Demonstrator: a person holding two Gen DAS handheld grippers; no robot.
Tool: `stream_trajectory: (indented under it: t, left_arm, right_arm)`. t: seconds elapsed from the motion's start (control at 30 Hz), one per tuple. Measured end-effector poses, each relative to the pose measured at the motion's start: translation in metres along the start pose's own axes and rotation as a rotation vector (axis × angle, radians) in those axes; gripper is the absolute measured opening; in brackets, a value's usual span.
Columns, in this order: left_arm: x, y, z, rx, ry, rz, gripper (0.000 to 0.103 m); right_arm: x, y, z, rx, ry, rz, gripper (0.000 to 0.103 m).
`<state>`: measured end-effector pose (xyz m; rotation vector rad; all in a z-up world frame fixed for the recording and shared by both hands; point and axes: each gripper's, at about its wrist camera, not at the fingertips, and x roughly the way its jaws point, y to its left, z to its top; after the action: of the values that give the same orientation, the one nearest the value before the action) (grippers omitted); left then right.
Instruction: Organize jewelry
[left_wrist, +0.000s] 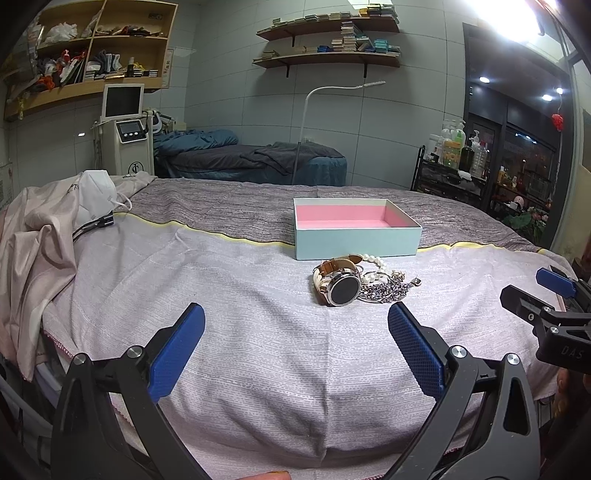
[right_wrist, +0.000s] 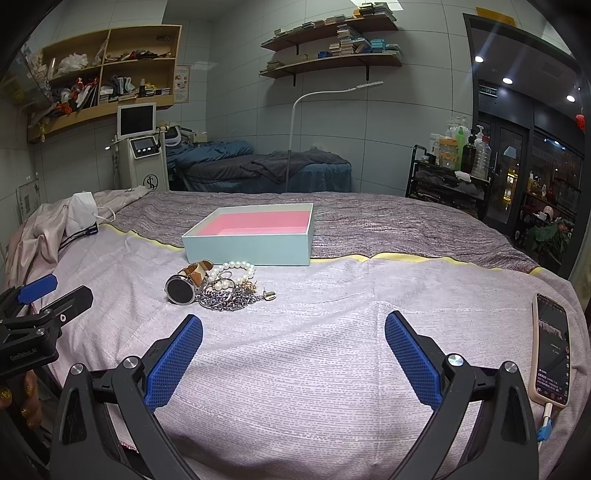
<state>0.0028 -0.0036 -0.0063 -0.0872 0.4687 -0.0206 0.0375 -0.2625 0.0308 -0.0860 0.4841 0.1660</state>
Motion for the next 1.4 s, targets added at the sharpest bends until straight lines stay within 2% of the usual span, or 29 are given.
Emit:
stream_trajectory:
  t: [0.17, 0.3, 0.4, 0.53, 0.63, 0.7, 0.83, 0.87, 0.9, 0.97, 1.03, 1.13, 1.17, 1.2, 1.27, 1.33, 1.37, 1.4]
  left_arm:
    - [0.007, -0.004, -0.003, 0.036, 0.043, -0.03, 0.098]
    - [0.017, -0.003, -0.005, 0.061, 0.076, -0.046, 0.098]
    - [0.028, 0.007, -0.002, 0.031, 0.097, -0.075, 0.098]
    - [0.047, 0.024, 0.009, -0.029, 0.109, -0.131, 0.096]
    - [0.063, 0.032, 0.023, -0.026, 0.119, -0.182, 0.082]
    - [0.083, 0.034, 0.033, 0.014, 0.164, -0.177, 0.068]
    - [0.12, 0.037, 0.046, 0.055, 0.249, -0.234, 0.054]
    - [0.129, 0.036, 0.049, 0.075, 0.262, -0.239, 0.051]
    - [0.136, 0.035, 0.051, 0.091, 0.273, -0.245, 0.05]
    - [0.151, 0.034, 0.055, 0.093, 0.322, -0.289, 0.05]
    - [0.162, 0.032, 0.059, 0.095, 0.352, -0.338, 0.05]
    - [0.173, 0.023, 0.059, 0.166, 0.373, -0.336, 0.05]
    - [0.176, 0.022, 0.059, 0.171, 0.384, -0.349, 0.05]
    - [0.179, 0.022, 0.06, 0.163, 0.397, -0.37, 0.05]
    - [0.182, 0.02, 0.061, 0.163, 0.413, -0.407, 0.05]
    - [0.186, 0.015, 0.061, 0.204, 0.424, -0.409, 0.05]
    - [0.188, 0.014, 0.061, 0.221, 0.431, -0.411, 0.047]
    - [0.192, 0.013, 0.06, 0.227, 0.438, -0.418, 0.039]
  right_arm:
    - [0.007, -0.001, -0.001, -0.021, 0.018, -0.002, 0.097]
    - [0.022, -0.008, 0.0, -0.022, 0.081, 0.033, 0.097]
    - [0.036, -0.017, 0.002, 0.006, 0.141, 0.073, 0.097]
    - [0.049, -0.02, 0.008, 0.015, 0.178, 0.108, 0.097]
    - [0.059, -0.021, 0.015, 0.034, 0.198, 0.157, 0.096]
    - [0.068, -0.017, 0.02, 0.03, 0.22, 0.19, 0.088]
    - [0.086, 0.006, 0.029, -0.075, 0.239, 0.233, 0.076]
    - [0.091, 0.012, 0.031, -0.104, 0.244, 0.244, 0.07]
    - [0.096, 0.017, 0.034, -0.122, 0.249, 0.261, 0.061]
    - [0.108, 0.023, 0.04, -0.139, 0.269, 0.309, 0.053]
    - [0.122, 0.029, 0.044, -0.153, 0.302, 0.345, 0.049]
    - [0.138, 0.035, 0.05, -0.178, 0.331, 0.388, 0.036]
    - [0.143, 0.036, 0.051, -0.188, 0.346, 0.401, 0.028]
    - [0.148, 0.038, 0.052, -0.201, 0.357, 0.403, 0.025]
    - [0.153, 0.04, 0.056, -0.232, 0.364, 0.397, 0.025]
    - [0.158, 0.041, 0.057, -0.249, 0.385, 0.411, 0.025]
    - [0.161, 0.042, 0.057, -0.255, 0.397, 0.411, 0.024]
    - [0.164, 0.042, 0.057, -0.261, 0.412, 0.411, 0.021]
